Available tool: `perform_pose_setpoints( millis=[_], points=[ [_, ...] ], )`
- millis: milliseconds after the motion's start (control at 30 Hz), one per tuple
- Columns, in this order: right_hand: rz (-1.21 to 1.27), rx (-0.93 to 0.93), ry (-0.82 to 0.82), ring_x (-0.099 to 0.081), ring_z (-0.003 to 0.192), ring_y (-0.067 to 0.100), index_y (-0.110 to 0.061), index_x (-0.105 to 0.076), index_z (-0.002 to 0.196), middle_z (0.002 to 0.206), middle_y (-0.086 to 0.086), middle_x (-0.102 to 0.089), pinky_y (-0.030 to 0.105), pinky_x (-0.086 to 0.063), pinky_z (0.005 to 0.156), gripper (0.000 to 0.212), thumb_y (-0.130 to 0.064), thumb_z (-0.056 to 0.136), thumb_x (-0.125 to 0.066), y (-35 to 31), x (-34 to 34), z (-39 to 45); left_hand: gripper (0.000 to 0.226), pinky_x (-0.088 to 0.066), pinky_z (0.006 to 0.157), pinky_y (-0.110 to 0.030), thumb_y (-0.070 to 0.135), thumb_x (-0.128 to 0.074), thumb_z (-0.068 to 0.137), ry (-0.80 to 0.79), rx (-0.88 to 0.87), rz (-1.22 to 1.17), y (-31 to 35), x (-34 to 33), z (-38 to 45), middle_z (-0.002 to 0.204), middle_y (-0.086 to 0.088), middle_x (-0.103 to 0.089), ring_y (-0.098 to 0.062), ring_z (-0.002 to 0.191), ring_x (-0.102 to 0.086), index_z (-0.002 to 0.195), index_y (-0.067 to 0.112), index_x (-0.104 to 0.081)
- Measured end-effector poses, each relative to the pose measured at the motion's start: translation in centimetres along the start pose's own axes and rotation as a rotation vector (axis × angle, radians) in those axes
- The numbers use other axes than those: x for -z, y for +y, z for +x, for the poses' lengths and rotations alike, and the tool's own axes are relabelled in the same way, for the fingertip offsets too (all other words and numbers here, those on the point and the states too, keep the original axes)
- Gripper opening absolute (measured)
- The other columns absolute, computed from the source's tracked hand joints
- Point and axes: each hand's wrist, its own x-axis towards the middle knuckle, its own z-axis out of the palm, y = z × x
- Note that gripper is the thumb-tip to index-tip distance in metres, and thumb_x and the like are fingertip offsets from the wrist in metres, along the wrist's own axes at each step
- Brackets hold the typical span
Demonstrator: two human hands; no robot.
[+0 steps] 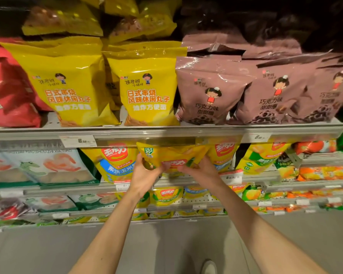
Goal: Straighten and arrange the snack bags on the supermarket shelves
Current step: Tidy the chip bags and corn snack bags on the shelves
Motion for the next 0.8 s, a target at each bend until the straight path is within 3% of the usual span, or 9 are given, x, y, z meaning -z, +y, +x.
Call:
perform_pose_setpoints(
  millis=[67,133,233,267,333,400,533,700,800],
  points=[
    [-0.028,0.019,-0.009,-0.065,0.115,0.010,-0.024,-0.065,0.121,0.118,-0.007,-0.072,0.034,-0.053,0.097,0.047,-0.042,0.082,-0.083,0.1,-0.1,0.2,0.051,-0.050,0.061,-0.008,0.034,-0.092,0.073,-0.004,0.035,0.000,-0.4,0.2,0.0,0.083,0.030,-0.072,0.011,0.077,-0.068,0.105,0.029,-0.053],
    [-0.021,0.022,0.012,-0.066,0.108,0.000,-0.027,-0.067,0.114,0.110,-0.015,-0.073,0.024,-0.052,0.093,0.044,-0.053,0.081,-0.077,0.2,-0.5,0.2,0.069,-0.048,0.069,-0.011,0.063,-0.086,0.062,-0.010,0.075,0.003,-0.5,0.3,-0.1,0.090,0.033,-0.071,0.017,0.085,-0.064,0.112,0.030,-0.053],
    [-0.012,-0.011,0.050,-0.064,0.101,-0.008,-0.030,-0.066,0.113,0.107,-0.020,-0.072,0.020,-0.050,0.090,0.052,-0.068,0.077,-0.068,0.5,-1.3,0.0,0.121,-0.044,0.101,-0.022,0.083,-0.071,0.060,0.003,0.124,0.014,-1.0,0.1,-0.1,0.131,0.037,-0.056,0.010,0.120,-0.055,0.157,0.023,-0.030],
    [-0.015,-0.033,0.059,-0.064,0.102,-0.007,-0.030,-0.065,0.115,0.108,-0.020,-0.072,0.023,-0.050,0.092,0.057,-0.072,0.076,-0.066,0.6,-1.6,0.0,0.120,-0.042,0.103,-0.022,0.082,-0.070,0.065,0.009,0.124,0.024,-1.1,0.0,0.0,0.131,0.041,-0.054,0.013,0.120,-0.053,0.159,0.023,-0.026],
    [-0.026,-0.067,0.069,-0.064,0.105,-0.001,-0.031,-0.064,0.117,0.111,-0.018,-0.072,0.030,-0.051,0.095,0.065,-0.079,0.074,-0.061,0.9,-2.2,0.1,0.080,-0.040,0.088,-0.015,0.074,-0.070,0.075,0.038,0.091,0.064,-1.4,-0.3,0.4,0.104,0.048,-0.059,0.026,0.096,-0.054,0.140,0.034,-0.047],
    [-0.031,-0.083,0.073,-0.066,0.108,0.006,-0.031,-0.064,0.119,0.113,-0.015,-0.072,0.036,-0.053,0.098,0.069,-0.082,0.073,-0.057,1.0,-2.5,0.3,0.046,-0.041,0.082,-0.015,0.068,-0.070,0.080,0.070,0.069,0.084,-1.4,-0.7,0.7,0.101,0.034,-0.067,0.020,0.095,-0.060,0.116,0.044,-0.053],
    [-0.031,-0.118,0.079,-0.065,0.115,0.014,-0.030,-0.060,0.125,0.121,-0.011,-0.070,0.037,-0.052,0.099,0.074,-0.083,0.074,-0.054,1.0,-2.7,0.8,0.054,-0.050,0.088,-0.035,0.066,-0.067,0.084,0.088,0.078,0.079,-1.0,-1.0,1.4,0.104,0.010,-0.073,-0.009,0.097,-0.067,0.119,0.026,-0.057],
    [-0.039,-0.142,0.093,-0.061,0.123,0.020,-0.026,-0.054,0.135,0.133,-0.006,-0.066,0.036,-0.048,0.100,0.066,-0.072,0.087,-0.057,0.2,-3.0,1.6,0.060,-0.048,0.068,-0.032,0.077,-0.062,0.079,0.119,0.151,0.110,-0.5,-1.4,2.1,0.077,0.004,-0.068,-0.006,0.068,-0.063,0.104,0.024,-0.055],
    [-0.051,-0.150,0.104,-0.057,0.125,0.021,-0.028,-0.049,0.138,0.132,-0.007,-0.064,0.028,-0.041,0.090,0.066,-0.071,0.089,-0.055,-0.8,-3.1,2.2,0.079,-0.054,0.079,-0.040,0.081,-0.058,0.079,0.123,0.197,0.124,0.3,-1.4,2.6,0.087,-0.007,-0.070,-0.020,0.087,-0.069,0.119,0.014,-0.052]
  ],
)
